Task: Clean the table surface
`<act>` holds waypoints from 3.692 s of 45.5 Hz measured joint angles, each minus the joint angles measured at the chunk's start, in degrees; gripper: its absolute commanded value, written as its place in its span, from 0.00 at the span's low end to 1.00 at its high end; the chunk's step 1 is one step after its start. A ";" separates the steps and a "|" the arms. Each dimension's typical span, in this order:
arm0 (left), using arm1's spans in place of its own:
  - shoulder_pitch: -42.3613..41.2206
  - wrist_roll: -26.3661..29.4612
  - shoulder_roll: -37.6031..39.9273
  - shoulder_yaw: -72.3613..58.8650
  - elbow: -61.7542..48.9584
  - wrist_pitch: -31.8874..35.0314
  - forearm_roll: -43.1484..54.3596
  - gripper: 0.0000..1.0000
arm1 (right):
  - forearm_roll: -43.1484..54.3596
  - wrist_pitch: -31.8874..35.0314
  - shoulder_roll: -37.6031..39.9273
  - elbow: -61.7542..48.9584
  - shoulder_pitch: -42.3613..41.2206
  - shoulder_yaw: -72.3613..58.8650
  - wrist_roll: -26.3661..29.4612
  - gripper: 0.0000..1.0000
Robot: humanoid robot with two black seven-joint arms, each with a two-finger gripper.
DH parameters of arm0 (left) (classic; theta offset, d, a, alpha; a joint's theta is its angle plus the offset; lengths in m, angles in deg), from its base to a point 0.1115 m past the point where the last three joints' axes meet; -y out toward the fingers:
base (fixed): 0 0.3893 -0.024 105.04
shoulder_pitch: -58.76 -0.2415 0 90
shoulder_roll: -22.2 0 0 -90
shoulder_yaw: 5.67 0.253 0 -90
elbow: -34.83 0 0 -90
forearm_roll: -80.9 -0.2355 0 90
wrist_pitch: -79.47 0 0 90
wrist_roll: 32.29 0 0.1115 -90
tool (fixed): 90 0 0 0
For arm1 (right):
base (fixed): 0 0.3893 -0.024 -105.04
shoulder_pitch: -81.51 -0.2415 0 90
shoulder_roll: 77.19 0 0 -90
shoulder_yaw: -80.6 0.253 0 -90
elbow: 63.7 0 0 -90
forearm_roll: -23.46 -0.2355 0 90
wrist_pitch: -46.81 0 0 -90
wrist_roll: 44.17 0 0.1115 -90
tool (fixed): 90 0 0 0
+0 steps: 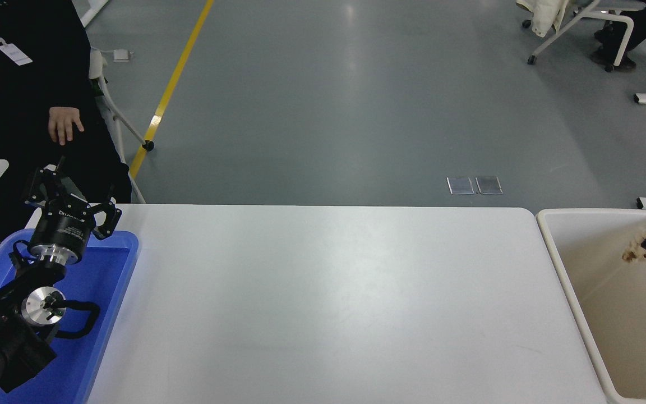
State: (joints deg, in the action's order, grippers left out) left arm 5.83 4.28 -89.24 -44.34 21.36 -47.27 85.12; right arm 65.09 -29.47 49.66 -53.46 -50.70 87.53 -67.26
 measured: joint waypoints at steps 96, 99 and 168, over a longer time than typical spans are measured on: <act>0.00 0.00 0.00 0.00 0.01 0.00 0.01 1.00 | -19.04 -19.02 -8.38 3.08 8.93 9.92 13.91 1.00; 0.01 0.00 0.00 0.00 0.00 0.00 0.01 1.00 | -19.04 -18.96 -6.04 6.93 9.59 11.36 13.89 1.00; 0.01 0.00 0.00 0.00 -0.01 0.00 0.02 1.00 | -11.01 -8.39 -13.23 44.14 20.12 52.62 4.21 1.00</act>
State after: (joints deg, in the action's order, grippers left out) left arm 5.85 4.28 -89.24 -44.34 21.35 -47.27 85.14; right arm 54.09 -37.86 36.43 -9.32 -30.58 140.15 -63.04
